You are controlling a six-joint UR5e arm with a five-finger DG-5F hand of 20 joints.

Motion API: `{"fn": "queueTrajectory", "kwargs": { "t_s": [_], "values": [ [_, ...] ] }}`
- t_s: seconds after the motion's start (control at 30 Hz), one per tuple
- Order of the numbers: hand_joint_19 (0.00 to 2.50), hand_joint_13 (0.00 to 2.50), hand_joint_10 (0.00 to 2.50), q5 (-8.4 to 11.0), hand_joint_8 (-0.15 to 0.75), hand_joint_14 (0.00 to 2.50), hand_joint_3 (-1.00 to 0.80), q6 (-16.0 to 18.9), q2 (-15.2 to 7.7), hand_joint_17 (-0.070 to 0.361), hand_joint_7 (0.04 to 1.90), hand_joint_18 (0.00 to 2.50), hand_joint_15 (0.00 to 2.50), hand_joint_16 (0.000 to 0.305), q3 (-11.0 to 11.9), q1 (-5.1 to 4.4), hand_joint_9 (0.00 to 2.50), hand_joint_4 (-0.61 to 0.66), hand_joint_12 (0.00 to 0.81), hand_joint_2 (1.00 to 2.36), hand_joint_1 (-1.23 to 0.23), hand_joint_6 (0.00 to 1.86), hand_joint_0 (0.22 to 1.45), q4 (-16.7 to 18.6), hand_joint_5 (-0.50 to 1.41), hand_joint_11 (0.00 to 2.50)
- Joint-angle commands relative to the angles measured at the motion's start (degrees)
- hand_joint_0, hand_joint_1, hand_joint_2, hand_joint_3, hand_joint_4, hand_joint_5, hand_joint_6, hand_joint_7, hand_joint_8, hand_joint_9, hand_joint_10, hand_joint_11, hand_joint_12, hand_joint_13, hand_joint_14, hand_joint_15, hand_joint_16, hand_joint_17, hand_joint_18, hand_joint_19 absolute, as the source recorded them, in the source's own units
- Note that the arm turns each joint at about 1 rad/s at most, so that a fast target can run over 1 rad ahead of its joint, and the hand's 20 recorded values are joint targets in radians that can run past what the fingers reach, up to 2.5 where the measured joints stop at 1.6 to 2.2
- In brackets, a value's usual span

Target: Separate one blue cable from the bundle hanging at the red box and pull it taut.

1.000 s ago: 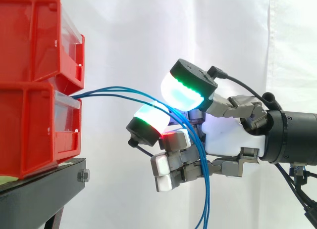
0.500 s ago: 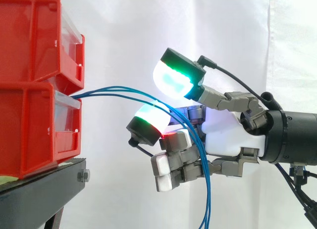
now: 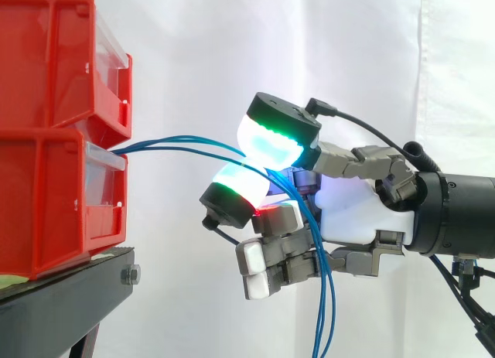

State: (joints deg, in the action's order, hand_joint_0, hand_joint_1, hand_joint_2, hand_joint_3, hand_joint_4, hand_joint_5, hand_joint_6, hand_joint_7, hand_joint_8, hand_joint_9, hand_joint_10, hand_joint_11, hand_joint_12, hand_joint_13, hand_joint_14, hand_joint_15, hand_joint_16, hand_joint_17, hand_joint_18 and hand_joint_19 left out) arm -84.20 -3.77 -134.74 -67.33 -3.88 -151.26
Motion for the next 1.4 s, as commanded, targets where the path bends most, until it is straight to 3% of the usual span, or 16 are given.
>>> {"fn": "queueTrajectory", "kwargs": {
  "t_s": [0.0,0.13,0.23,0.3,0.47,0.63,0.8,0.97,1.13,1.27,1.37],
  "values": [
    [0.60,0.95,0.02,0.00,0.323,0.02,-0.50,0.0,-0.1,0.091,1.24,0.76,0.58,0.040,0.0,0.01,1.08,0.16,0.327,1.00,-0.71,0.91,0.61,0.0,-0.19,1.04],
    [0.62,0.98,0.02,0.00,0.340,0.02,-0.50,0.0,0.0,0.096,1.24,0.79,0.59,0.043,0.0,-0.08,1.13,0.17,0.347,1.00,-0.52,0.90,0.54,0.0,-0.18,0.99],
    [0.64,0.98,0.02,0.00,0.334,0.02,-0.50,0.0,0.0,0.092,1.27,0.78,0.59,0.041,-0.1,-0.08,1.14,0.16,0.341,1.00,-0.42,0.89,0.60,0.0,-0.18,1.00],
    [0.63,0.98,0.02,0.00,0.332,0.02,-0.49,0.1,0.0,0.092,1.29,0.78,0.59,0.041,0.0,-0.08,1.15,0.15,0.341,1.00,-0.44,0.89,0.61,0.0,-0.18,1.01],
    [0.62,0.97,0.02,0.00,0.336,0.02,-0.21,0.0,0.0,0.094,1.33,0.78,0.60,0.042,0.0,-0.08,1.10,0.17,0.343,1.02,-0.69,0.91,0.61,0.0,-0.19,1.04],
    [0.61,0.95,0.02,0.00,0.328,0.02,-0.14,0.0,0.0,0.094,1.42,0.77,0.59,0.042,-0.1,-0.08,1.08,0.10,0.336,1.03,-0.77,0.91,0.64,0.0,-0.19,1.06],
    [0.58,0.93,0.02,0.00,0.314,0.02,-0.22,0.0,-0.1,0.093,1.36,0.75,0.58,0.041,-0.1,-0.08,1.04,0.06,0.323,1.02,-0.80,0.93,0.68,0.0,-0.20,1.04],
    [0.55,0.90,0.02,0.00,0.306,0.02,-0.50,0.1,0.0,0.091,1.31,0.72,0.56,0.041,-0.1,0.01,1.03,0.08,0.317,1.00,-0.83,0.92,0.74,0.0,-0.20,1.03],
    [0.53,0.90,0.02,0.00,0.302,0.02,-0.50,0.1,0.0,0.090,1.33,0.72,0.56,0.040,-0.1,-0.08,1.03,0.10,0.313,1.00,-0.85,0.91,0.74,0.0,-0.20,1.02],
    [0.56,0.91,0.03,0.00,0.302,0.02,-0.50,0.1,-0.1,0.089,1.29,0.71,0.57,0.040,-0.1,0.01,1.05,0.15,0.314,1.00,-0.84,0.91,0.62,0.0,-0.19,1.03],
    [0.58,0.92,0.02,0.00,0.327,0.02,-0.50,0.1,0.0,0.100,1.26,0.74,0.57,0.044,-0.1,0.01,1.06,0.17,0.345,1.00,-0.71,0.91,0.51,0.0,-0.18,1.02]
  ]
}}
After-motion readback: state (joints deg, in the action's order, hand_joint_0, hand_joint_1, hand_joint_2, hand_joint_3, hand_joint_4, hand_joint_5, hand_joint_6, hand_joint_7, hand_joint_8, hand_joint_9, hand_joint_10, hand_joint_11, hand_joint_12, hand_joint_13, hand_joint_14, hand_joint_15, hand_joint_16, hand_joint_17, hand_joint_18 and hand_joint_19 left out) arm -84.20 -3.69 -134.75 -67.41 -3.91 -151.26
